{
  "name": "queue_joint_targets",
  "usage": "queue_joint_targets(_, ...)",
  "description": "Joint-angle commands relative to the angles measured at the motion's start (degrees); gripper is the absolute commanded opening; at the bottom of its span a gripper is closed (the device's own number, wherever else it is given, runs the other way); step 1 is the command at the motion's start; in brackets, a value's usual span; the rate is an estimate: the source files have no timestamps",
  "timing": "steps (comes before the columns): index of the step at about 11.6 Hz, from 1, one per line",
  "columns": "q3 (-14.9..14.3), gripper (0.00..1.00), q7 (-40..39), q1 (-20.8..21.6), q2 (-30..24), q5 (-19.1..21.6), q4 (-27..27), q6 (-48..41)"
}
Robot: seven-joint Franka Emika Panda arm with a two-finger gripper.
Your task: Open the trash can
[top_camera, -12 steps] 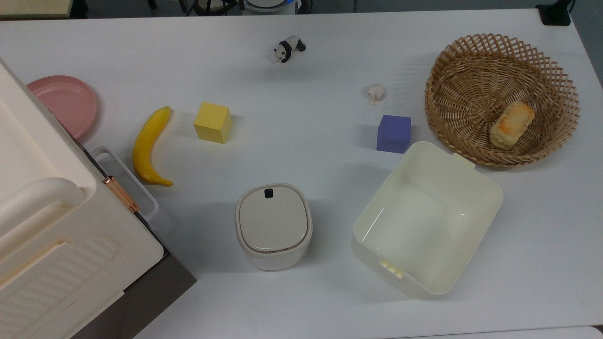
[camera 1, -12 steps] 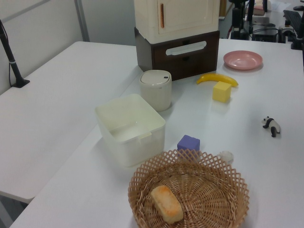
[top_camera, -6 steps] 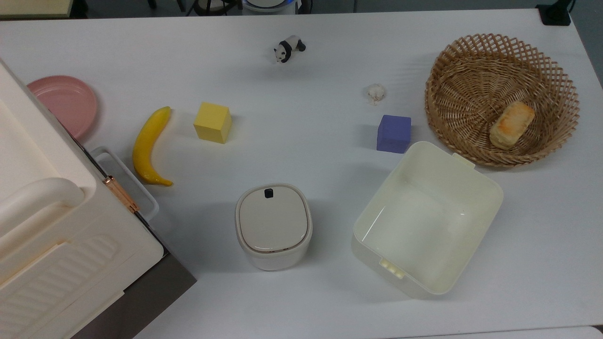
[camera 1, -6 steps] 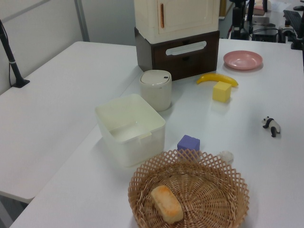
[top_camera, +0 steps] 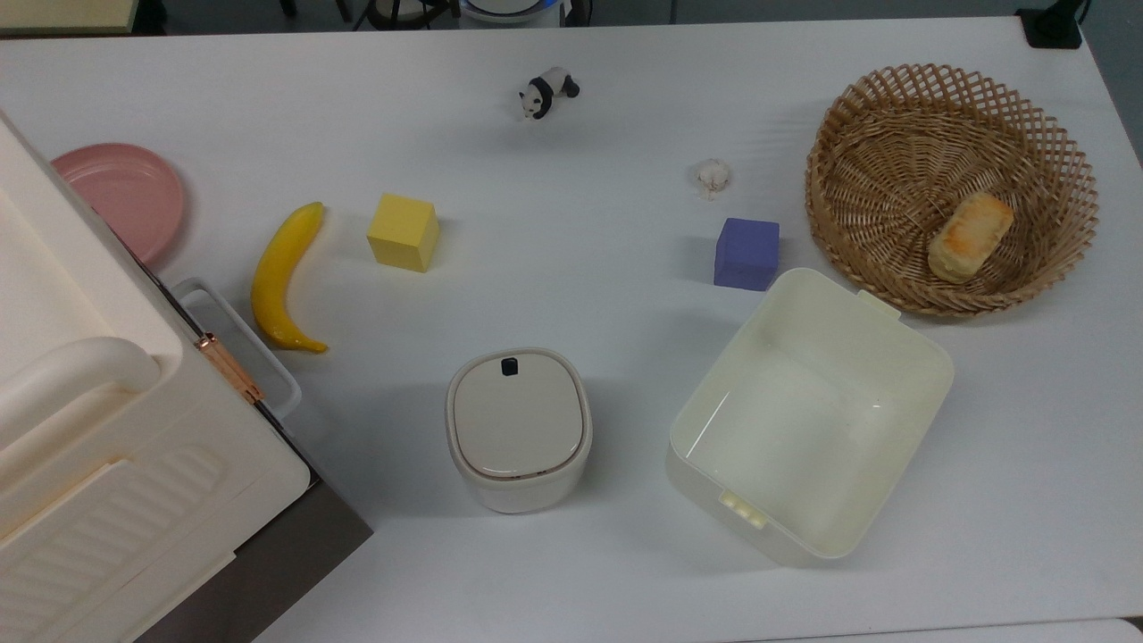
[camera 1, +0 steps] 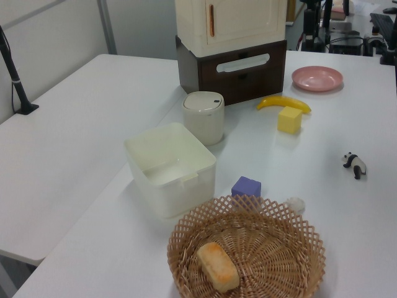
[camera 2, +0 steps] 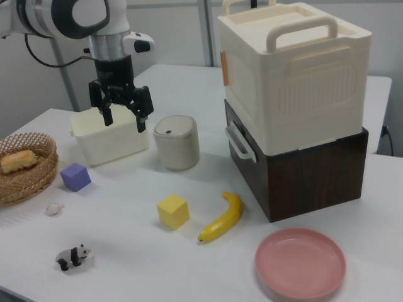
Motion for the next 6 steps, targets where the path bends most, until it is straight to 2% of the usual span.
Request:
queue_joint_targets(1,-0.28,1.00,-1.03,0.97,-0.71,-0.39,-0.89,0.12)
queue_joint_targets(4,-0.01,1.00,-0.85,1.23,0.60,-0.39,-0.89,3.11)
queue_joint_targets(5,-0.01,0.97,-0.85,2.28,0.96,-0.39,-0.98,3.03)
queue_joint_targets(6,-0.01,0.89,-0.85,2.64,1.13,-0.57,-1.07,3.02)
